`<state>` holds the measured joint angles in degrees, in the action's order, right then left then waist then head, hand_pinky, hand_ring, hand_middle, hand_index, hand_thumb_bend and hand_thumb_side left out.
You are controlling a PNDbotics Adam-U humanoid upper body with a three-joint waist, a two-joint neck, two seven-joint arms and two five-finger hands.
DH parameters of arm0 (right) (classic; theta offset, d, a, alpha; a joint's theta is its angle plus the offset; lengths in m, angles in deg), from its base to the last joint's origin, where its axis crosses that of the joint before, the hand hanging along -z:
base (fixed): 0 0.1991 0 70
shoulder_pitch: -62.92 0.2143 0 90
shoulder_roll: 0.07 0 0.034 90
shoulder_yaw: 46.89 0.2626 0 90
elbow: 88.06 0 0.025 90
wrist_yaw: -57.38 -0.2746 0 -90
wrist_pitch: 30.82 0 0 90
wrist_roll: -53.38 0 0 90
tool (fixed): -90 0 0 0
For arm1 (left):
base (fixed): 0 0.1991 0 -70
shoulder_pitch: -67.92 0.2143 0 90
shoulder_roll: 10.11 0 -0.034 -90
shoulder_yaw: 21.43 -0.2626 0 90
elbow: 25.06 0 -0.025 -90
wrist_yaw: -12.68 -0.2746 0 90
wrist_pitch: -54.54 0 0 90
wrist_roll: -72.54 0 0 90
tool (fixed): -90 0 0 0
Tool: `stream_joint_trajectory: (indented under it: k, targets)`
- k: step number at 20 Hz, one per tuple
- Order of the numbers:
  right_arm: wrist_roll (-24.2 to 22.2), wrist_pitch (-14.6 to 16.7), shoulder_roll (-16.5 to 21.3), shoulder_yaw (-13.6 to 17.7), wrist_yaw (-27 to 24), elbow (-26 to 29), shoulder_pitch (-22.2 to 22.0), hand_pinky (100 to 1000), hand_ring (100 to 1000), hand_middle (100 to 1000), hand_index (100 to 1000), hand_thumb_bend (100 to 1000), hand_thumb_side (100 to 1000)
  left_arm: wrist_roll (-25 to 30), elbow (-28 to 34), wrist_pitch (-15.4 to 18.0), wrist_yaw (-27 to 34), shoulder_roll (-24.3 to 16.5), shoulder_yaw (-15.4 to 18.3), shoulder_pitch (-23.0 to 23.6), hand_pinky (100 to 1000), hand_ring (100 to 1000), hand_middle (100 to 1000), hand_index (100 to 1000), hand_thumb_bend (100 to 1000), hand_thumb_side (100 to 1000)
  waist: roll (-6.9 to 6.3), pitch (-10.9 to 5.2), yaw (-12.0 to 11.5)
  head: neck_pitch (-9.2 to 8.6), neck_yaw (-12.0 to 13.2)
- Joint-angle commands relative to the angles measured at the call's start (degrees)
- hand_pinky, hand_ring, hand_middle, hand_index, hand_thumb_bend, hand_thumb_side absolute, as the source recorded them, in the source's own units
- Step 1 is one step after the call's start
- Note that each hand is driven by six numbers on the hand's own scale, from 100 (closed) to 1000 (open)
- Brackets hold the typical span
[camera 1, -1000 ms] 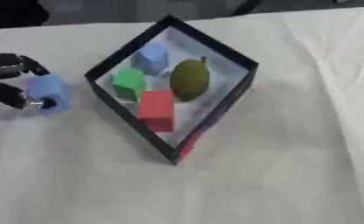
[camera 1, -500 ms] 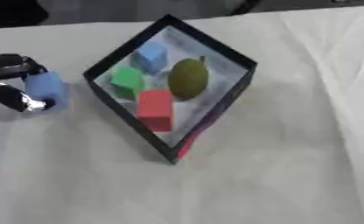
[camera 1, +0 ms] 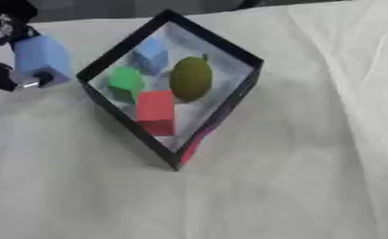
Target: Pick up objects on the table and place them in the box.
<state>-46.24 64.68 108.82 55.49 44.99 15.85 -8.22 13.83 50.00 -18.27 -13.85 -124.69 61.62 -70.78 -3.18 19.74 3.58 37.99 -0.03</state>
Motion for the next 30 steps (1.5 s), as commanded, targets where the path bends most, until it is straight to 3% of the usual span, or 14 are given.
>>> stream_joint_trajectory:
  k: [1, 6, 10, 12, 15, 22, 24, 28, 29, 30]
  targets:
    - [-0.2, 0.2, 1.8, 0.7, -0.3, 0.5, 0.5, 918, 740, 694, 816, 100, 512, -0.9, 5.5, -0.3, 3.1, -2.9, -0.2, -2.0, 598, 587, 465, 652, 100, 124, 0.30, -2.34, 0.2, 0.22, 0.0]
    - [-0.7, 0.1, 1.9, 0.3, -0.6, 0.5, 1.3, 918, 740, 694, 816, 100, 514, 0.6, 12.4, -1.7, 5.6, -0.6, -3.1, -5.3, 590, 585, 464, 648, 100, 121, -0.10, -2.39, 1.1, 0.00, 1.4]
    - [-1.3, 0.1, 2.0, -0.5, -1.0, 0.8, 2.9, 917, 740, 694, 816, 100, 517, 2.4, 13.1, -2.5, 5.9, 2.1, -4.6, -8.1, 584, 583, 464, 640, 100, 112, -0.70, -2.00, 3.0, -0.55, 3.1]
    - [-1.7, 0.1, 2.0, -0.8, -1.3, 0.9, 3.7, 917, 740, 694, 816, 100, 519, 2.8, 12.0, -2.4, 4.6, 3.6, -5.3, -9.3, 589, 586, 467, 639, 100, 113, -0.90, -1.78, 4.0, -0.95, 3.9]
    - [-2.0, 0.1, 1.9, -1.2, -1.7, 1.1, 4.6, 918, 745, 695, 815, 100, 521, 3.4, 8.6, -1.4, 2.1, 5.9, -6.4, -11.0, 681, 628, 506, 649, 127, 111, -0.99, -1.53, 5.0, -1.49, 4.8]
    - [-2.3, 0.1, 1.8, -1.2, -1.9, 0.9, 4.9, 918, 742, 694, 815, 100, 515, 3.0, -0.4, 2.5, -4.4, 10.1, -8.3, -12.8, 704, 664, 543, 665, 158, 136, -1.06, -0.96, 5.7, -2.13, 5.4]
    - [-2.4, 0.1, 1.7, -1.3, -1.9, 0.9, 5.0, 918, 741, 693, 815, 100, 515, 2.8, -1.9, 3.6, -6.3, 10.9, -8.9, -12.7, 727, 698, 577, 684, 182, 143, -1.13, -0.77, 5.7, -2.19, 5.5]
    - [-2.6, 0.0, 1.6, -1.4, -1.7, 0.8, 5.1, 918, 740, 693, 815, 100, 512, 3.3, -3.2, 6.2, -10.2, 12.1, -9.6, -12.4, 888, 877, 797, 875, 315, 136, -1.17, -0.54, 5.7, -2.11, 5.4]
    - [-2.7, 0.0, 1.6, -1.3, -1.7, 0.8, 5.0, 918, 740, 693, 815, 100, 512, 3.3, -3.2, 6.8, -11.1, 12.3, -9.6, -12.4, 899, 892, 843, 910, 373, 440, -1.16, -0.55, 5.7, -2.04, 5.4]
    - [-2.7, 0.0, 1.6, -1.3, -1.7, 0.7, 4.9, 918, 740, 693, 815, 100, 512, 2.9, -2.9, 7.3, -12.1, 12.4, -9.3, -12.3, 894, 887, 869, 923, 426, 667, -1.12, -0.60, 5.6, -1.96, 5.3]
